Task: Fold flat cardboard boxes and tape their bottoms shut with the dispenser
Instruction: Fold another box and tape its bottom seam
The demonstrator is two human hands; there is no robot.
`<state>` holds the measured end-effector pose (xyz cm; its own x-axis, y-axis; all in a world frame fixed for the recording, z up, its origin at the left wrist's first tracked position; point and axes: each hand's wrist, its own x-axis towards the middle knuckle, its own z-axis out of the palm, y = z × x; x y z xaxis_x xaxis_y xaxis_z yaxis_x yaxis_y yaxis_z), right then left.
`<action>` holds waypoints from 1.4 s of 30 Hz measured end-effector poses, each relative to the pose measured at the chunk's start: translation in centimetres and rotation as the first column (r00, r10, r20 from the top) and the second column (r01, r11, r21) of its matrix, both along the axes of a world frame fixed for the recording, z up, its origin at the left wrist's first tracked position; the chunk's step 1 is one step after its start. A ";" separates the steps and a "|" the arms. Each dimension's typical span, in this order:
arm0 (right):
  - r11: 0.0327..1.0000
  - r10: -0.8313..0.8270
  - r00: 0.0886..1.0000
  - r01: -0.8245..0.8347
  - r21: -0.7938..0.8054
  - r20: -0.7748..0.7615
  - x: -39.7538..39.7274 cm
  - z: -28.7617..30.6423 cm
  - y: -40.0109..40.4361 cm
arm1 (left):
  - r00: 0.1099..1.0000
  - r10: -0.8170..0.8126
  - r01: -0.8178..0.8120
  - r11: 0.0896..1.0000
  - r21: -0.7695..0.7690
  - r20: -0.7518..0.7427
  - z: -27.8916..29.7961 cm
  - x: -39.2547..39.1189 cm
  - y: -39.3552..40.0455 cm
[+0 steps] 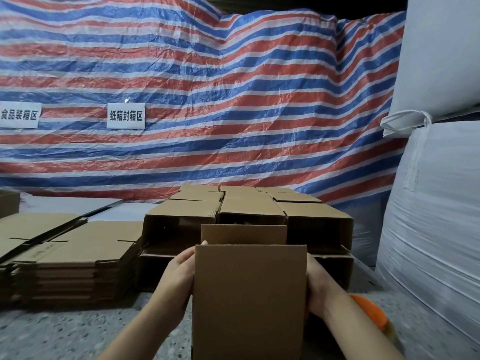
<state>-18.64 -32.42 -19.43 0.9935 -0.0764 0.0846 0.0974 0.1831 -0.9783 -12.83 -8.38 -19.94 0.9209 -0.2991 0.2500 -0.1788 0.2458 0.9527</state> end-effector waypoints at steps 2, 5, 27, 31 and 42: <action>1.000 -0.013 1.000 0.013 0.002 -0.006 -0.1 -0.1 0.0 | 0.998 0.056 -0.056 0.998 0.019 0.026 -0.1 0.0 -0.3; 0.998 -0.041 0.999 0.042 0.050 -0.006 0.0 -0.4 0.3 | 0.996 0.064 -0.068 0.995 0.070 0.054 -0.2 -0.1 -0.1; 0.997 -0.003 1.000 0.001 0.080 0.014 -0.7 -0.3 0.0 | 0.996 0.050 -0.055 0.997 0.063 0.073 -0.4 0.9 0.4; 1.000 0.028 0.997 -0.028 0.008 0.067 -0.8 -0.1 -0.3 | 0.994 0.012 -0.015 1.000 0.027 0.113 -0.2 1.0 0.3; 0.997 -0.068 0.990 0.063 0.046 0.125 -0.7 -0.3 -1.0 | 0.964 0.104 -0.139 0.981 0.133 0.245 0.4 0.4 1.0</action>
<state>-19.34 -33.43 -19.69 0.9678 -0.1474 0.2040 0.2325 0.2127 -0.9491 -12.43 -7.38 -19.55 0.8725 -0.2387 0.4263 -0.4230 0.0680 0.9036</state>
